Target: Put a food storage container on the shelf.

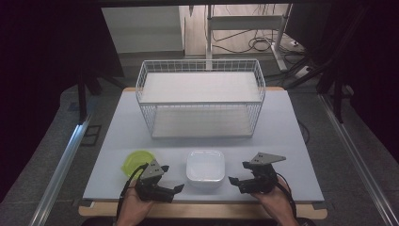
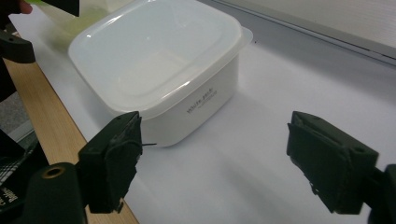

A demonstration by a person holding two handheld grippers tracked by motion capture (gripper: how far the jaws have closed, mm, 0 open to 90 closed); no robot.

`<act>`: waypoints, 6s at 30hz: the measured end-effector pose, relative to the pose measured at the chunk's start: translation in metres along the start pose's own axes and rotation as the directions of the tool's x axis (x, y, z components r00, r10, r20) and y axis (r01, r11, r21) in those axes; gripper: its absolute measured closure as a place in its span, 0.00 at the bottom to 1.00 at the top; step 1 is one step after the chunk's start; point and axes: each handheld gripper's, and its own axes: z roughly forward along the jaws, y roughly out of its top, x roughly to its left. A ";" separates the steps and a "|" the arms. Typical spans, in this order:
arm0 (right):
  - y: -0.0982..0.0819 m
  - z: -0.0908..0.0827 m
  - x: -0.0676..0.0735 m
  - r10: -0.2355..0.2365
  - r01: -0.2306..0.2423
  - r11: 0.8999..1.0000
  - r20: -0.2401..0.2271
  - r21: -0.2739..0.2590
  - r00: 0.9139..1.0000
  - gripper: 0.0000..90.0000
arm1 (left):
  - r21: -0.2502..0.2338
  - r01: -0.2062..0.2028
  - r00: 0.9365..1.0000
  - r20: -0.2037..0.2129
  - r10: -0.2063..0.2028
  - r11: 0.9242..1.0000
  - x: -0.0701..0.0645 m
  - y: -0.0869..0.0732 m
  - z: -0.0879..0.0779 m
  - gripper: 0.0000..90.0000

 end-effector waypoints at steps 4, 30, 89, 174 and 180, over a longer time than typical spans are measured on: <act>0.001 0.001 0.002 -0.004 0.004 1.000 0.001 -0.005 1.000 0.17 | -0.017 -0.027 1.000 0.010 0.027 0.999 0.000 0.002 0.001 0.12; 0.024 0.016 0.009 0.026 -0.025 0.999 -0.057 0.023 0.998 0.16 | 0.034 0.066 0.997 0.044 -0.068 0.997 0.008 0.039 0.026 0.14; 0.035 0.013 0.016 0.222 -0.223 0.974 -0.021 -0.044 0.975 0.86 | -0.033 0.289 0.956 0.068 -0.286 0.957 0.008 0.041 0.012 0.87; 0.240 -0.030 -0.032 0.146 -0.147 0.945 -0.025 -0.293 0.989 0.86 | -0.264 0.212 0.977 0.055 -0.204 0.941 0.094 0.226 -0.057 0.88; 0.246 -0.021 -0.042 0.167 -0.164 0.947 -0.016 -0.277 0.986 0.85 | -0.265 0.233 0.972 0.074 -0.221 0.936 0.108 0.226 -0.046 0.87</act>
